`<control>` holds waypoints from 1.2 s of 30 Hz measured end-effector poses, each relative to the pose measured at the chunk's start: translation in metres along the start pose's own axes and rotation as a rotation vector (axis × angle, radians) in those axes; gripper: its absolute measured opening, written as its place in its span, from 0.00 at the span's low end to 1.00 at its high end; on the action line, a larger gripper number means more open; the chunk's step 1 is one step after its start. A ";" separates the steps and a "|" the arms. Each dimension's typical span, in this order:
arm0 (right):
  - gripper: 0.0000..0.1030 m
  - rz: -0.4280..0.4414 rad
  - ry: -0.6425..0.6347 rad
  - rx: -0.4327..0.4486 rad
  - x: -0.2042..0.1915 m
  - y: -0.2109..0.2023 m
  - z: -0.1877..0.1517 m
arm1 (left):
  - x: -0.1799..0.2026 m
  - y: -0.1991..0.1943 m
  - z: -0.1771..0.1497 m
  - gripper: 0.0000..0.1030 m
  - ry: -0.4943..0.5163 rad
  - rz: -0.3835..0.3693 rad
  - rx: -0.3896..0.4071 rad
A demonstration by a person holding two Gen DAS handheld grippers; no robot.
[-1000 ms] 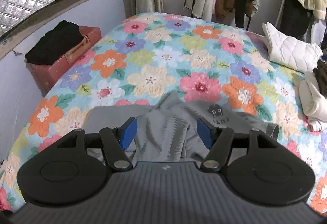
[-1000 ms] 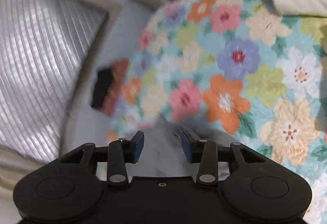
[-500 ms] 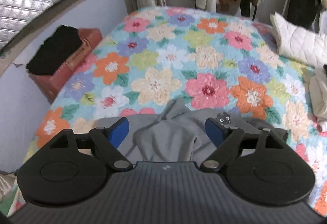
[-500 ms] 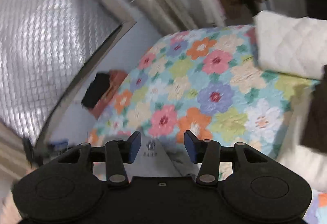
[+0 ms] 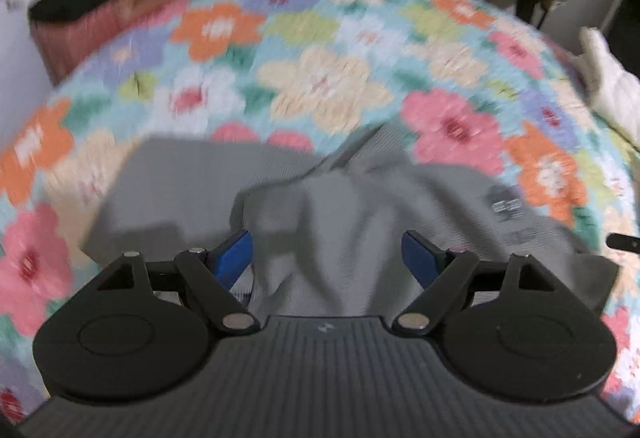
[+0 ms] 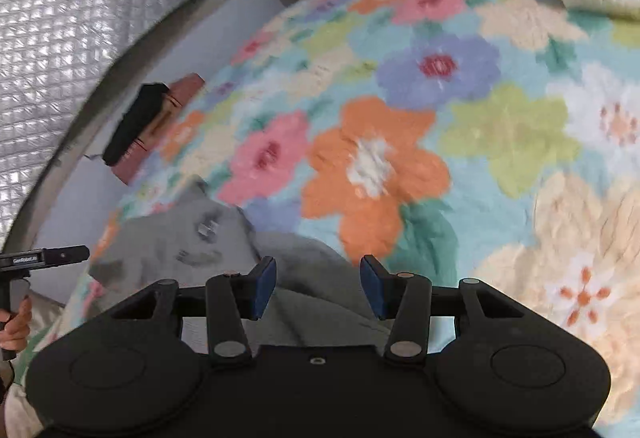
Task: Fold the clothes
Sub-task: 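Lay the T-shirt flat on the quilt and open both grippers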
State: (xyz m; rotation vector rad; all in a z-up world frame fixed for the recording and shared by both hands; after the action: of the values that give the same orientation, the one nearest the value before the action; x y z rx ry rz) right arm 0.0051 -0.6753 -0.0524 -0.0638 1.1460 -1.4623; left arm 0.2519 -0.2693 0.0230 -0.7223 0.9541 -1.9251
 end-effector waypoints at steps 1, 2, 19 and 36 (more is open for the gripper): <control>0.51 0.006 0.004 0.000 0.004 0.005 -0.001 | -0.007 0.012 -0.002 0.79 -0.013 -0.003 -0.008; 0.51 0.012 0.001 -0.006 0.006 0.011 0.000 | -0.013 0.024 -0.004 0.79 -0.025 -0.007 -0.017; 0.15 0.234 -0.127 -0.182 -0.048 0.068 -0.019 | 0.006 0.065 -0.045 0.11 -0.016 -0.024 0.046; 0.09 0.034 -0.336 -0.090 -0.073 0.008 -0.013 | -0.058 -0.101 -0.141 0.09 -0.071 0.129 -0.038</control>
State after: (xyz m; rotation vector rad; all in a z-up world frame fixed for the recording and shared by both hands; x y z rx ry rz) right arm 0.0234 -0.6090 -0.0241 -0.3389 0.9314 -1.3105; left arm 0.1275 -0.1352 0.0233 -0.7288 0.9720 -1.7619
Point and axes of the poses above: each gripper's, at about its wrist camera, not at the fingertips, and y roughly the way its jaws point, x to its right, z to its top, the point moved 2 cm from there along y, roughly the way its jaws point, and after that the axes turned 2 degrees about y, right-handed, at the moved point
